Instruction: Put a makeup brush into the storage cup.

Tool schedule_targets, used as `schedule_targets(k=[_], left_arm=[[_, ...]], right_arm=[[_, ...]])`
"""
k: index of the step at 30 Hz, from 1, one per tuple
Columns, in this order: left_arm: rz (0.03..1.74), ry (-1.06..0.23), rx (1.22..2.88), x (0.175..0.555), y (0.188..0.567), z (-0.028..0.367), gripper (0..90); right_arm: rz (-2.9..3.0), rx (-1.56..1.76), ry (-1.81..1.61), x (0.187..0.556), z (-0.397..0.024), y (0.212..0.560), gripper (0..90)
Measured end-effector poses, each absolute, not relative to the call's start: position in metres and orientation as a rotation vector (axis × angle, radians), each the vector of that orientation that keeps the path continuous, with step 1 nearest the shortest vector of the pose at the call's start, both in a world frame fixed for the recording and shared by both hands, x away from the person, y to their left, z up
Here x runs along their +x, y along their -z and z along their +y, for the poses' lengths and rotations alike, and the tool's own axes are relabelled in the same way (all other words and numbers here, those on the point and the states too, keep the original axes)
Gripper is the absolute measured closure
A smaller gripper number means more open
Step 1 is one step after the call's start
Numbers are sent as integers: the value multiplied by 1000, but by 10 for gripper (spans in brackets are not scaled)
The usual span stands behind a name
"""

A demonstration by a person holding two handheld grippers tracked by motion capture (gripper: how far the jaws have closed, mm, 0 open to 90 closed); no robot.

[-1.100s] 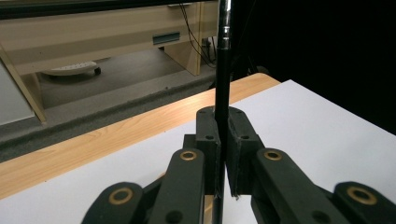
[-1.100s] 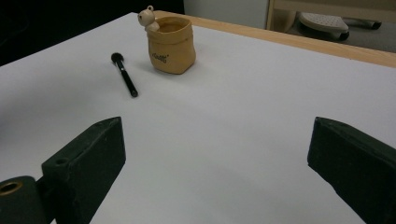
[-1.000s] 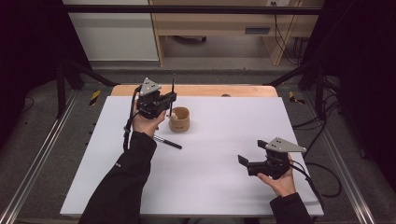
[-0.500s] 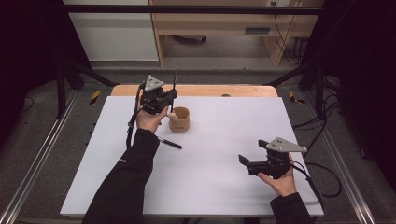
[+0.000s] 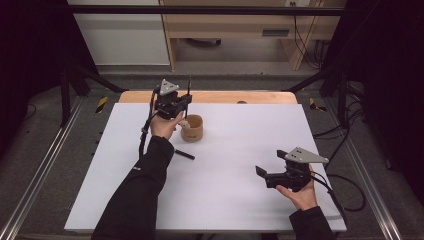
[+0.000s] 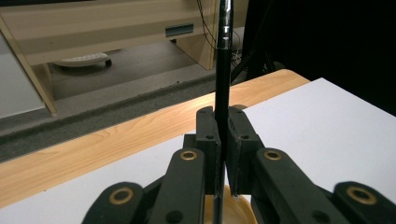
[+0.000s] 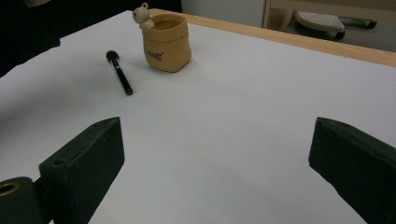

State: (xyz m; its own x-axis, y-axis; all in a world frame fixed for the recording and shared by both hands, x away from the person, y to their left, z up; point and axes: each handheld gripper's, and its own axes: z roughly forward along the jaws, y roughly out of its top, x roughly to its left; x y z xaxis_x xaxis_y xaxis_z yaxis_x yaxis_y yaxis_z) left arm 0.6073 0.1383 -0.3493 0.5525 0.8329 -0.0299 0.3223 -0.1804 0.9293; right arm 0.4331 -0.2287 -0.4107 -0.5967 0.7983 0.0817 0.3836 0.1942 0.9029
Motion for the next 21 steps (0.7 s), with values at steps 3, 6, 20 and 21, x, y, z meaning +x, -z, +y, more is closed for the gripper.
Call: schedule_targets(k=[3, 6, 20, 21], left_arm=[[961, -616, 1749, 609, 352, 136, 844], [965, -612, 1752, 611, 355, 134, 845], [954, -607, 1770, 614, 365, 121, 845], [955, -606, 1773, 615, 366, 121, 845]], right_arm=[[2063, 1107, -1378, 433, -229, 410, 39], [2063, 1107, -1379, 433, -229, 410, 39], [2063, 1105, -1382, 433, -229, 410, 38], [2063, 1104, -1383, 433, -229, 410, 38]])
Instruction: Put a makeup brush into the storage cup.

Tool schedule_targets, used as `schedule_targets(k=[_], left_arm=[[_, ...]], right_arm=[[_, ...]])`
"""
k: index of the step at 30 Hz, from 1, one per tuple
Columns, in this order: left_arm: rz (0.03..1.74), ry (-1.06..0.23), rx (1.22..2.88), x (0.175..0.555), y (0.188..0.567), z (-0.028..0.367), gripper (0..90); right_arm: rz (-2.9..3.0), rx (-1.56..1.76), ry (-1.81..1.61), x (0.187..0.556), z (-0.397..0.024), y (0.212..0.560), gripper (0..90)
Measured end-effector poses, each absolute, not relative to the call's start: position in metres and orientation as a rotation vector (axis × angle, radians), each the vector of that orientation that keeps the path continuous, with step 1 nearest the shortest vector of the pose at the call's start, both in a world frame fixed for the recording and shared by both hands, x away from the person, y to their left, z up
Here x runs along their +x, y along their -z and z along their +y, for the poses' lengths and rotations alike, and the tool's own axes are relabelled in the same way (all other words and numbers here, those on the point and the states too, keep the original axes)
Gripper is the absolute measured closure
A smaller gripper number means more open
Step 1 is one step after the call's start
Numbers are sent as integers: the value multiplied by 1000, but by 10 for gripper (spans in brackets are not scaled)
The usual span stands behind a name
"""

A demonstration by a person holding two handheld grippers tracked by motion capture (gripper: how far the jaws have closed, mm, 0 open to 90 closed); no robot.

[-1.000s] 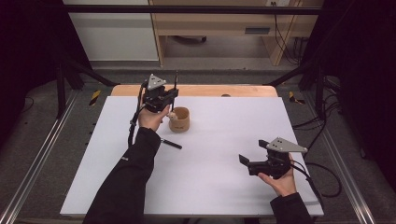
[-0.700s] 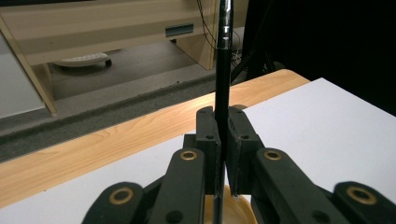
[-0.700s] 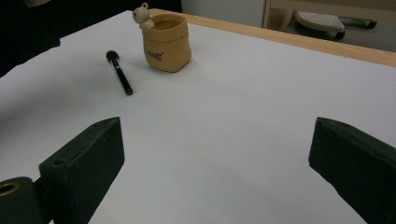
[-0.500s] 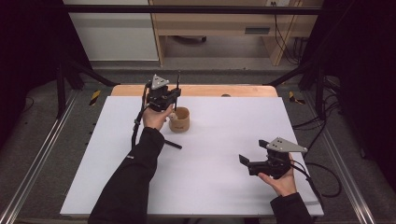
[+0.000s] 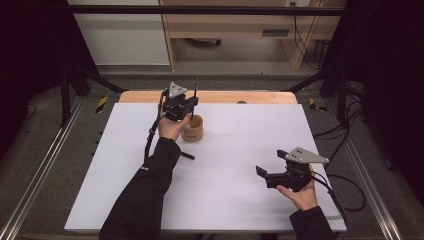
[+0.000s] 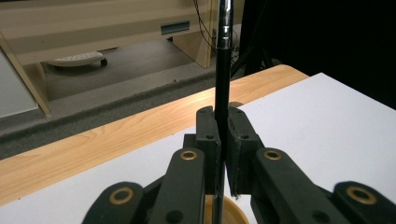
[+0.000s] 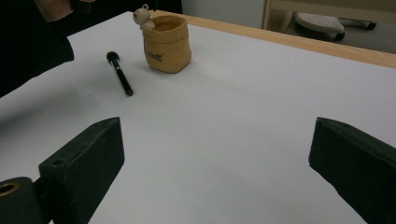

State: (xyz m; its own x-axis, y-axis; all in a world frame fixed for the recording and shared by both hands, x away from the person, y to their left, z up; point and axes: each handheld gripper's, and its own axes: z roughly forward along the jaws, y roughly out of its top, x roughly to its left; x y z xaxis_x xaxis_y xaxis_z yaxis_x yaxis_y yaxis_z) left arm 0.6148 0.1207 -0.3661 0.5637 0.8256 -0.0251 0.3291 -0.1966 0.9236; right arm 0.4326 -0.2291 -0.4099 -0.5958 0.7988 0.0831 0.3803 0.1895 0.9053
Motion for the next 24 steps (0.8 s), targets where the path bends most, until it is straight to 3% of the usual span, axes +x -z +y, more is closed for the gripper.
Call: schedule_targets(k=[24], left_arm=[[966, -598, 1816, 618, 394, 115, 845]], right_arm=[[2062, 1099, -1385, 432, -229, 410, 36]])
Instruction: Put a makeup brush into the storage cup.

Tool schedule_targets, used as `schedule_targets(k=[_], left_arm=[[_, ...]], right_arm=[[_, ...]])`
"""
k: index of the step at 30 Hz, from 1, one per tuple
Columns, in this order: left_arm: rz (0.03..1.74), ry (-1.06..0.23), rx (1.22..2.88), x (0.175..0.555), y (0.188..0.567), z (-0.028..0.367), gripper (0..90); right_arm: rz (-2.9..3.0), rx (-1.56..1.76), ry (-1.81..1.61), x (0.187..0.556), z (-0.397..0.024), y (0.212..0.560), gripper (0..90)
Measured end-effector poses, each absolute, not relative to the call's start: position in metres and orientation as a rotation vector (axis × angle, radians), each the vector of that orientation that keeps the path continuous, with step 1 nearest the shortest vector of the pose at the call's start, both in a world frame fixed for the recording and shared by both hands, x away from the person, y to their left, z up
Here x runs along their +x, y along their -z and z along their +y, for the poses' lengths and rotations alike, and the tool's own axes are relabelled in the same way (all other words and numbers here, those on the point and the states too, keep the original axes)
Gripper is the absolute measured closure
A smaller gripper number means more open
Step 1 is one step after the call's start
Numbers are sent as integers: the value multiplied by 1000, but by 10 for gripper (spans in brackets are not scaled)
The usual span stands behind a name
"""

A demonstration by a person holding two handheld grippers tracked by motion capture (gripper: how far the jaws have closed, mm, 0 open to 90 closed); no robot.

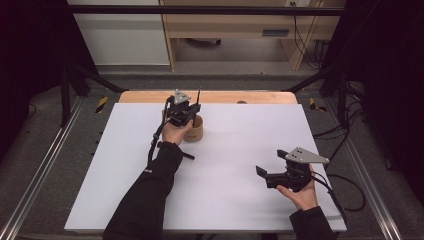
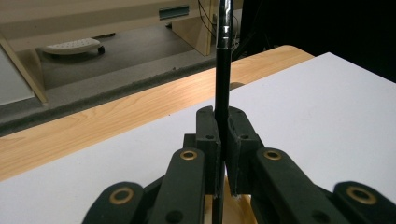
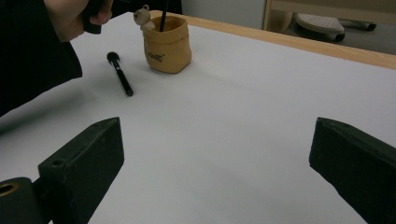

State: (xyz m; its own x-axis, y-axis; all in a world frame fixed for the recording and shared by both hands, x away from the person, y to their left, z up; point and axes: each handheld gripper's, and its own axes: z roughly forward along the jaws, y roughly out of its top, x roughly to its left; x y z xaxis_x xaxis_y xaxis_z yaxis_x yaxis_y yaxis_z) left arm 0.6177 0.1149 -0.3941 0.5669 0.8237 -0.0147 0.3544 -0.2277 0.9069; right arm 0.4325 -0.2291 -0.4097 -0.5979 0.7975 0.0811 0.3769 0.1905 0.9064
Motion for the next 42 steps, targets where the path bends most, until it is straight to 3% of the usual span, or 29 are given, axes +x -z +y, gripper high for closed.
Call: schedule_targets(k=[32, 42], left_arm=[[969, -588, 1892, 605, 415, 115, 838], [967, -581, 1877, 594, 408, 125, 720]], right_arm=[[2059, 1102, -1388, 432, -229, 409, 37], [2052, 1104, -1395, 432, -230, 408, 36]])
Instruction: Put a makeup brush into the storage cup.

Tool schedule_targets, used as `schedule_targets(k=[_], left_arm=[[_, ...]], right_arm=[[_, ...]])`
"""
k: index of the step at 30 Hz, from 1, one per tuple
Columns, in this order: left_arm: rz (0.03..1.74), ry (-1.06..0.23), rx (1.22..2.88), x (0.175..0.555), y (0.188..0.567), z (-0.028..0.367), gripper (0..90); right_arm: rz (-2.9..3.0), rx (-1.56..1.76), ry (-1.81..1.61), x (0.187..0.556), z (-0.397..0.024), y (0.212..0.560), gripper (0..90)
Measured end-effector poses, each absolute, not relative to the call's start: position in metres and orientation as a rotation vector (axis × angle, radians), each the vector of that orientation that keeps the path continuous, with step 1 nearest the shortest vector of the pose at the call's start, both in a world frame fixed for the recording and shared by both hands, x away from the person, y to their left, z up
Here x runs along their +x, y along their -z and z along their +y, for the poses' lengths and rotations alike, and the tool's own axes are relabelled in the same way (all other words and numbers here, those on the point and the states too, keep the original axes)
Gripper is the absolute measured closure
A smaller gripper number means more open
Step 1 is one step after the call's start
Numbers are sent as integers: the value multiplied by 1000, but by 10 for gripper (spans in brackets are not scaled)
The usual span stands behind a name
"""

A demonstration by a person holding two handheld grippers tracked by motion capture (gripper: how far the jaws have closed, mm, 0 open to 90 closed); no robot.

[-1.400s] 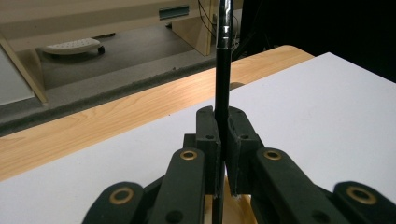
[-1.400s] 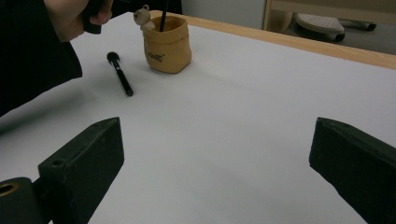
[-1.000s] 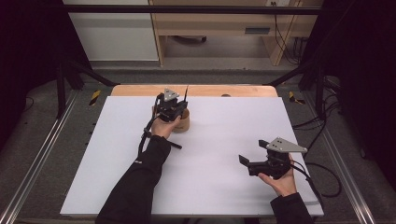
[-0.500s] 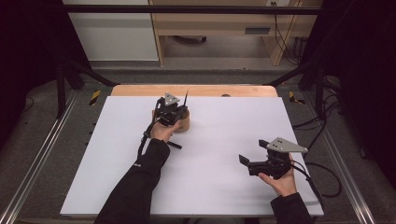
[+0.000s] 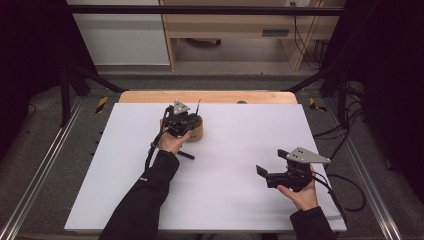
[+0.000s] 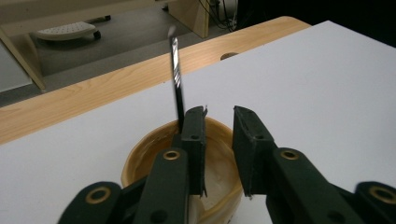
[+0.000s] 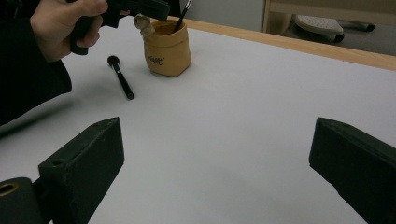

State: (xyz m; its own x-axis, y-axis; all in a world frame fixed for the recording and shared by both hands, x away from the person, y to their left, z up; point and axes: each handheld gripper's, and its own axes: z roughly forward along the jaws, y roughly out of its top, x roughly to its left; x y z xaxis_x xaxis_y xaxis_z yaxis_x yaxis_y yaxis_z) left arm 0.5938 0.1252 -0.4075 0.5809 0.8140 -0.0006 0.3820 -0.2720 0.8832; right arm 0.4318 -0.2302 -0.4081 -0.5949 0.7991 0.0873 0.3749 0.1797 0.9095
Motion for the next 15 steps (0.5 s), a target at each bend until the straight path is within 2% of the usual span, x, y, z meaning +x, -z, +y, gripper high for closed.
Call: schedule_targets(k=[15], left_arm=[[914, -586, 1796, 549, 376, 160, 476]], right_arm=[[2039, 1108, -1394, 432, -231, 407, 38]])
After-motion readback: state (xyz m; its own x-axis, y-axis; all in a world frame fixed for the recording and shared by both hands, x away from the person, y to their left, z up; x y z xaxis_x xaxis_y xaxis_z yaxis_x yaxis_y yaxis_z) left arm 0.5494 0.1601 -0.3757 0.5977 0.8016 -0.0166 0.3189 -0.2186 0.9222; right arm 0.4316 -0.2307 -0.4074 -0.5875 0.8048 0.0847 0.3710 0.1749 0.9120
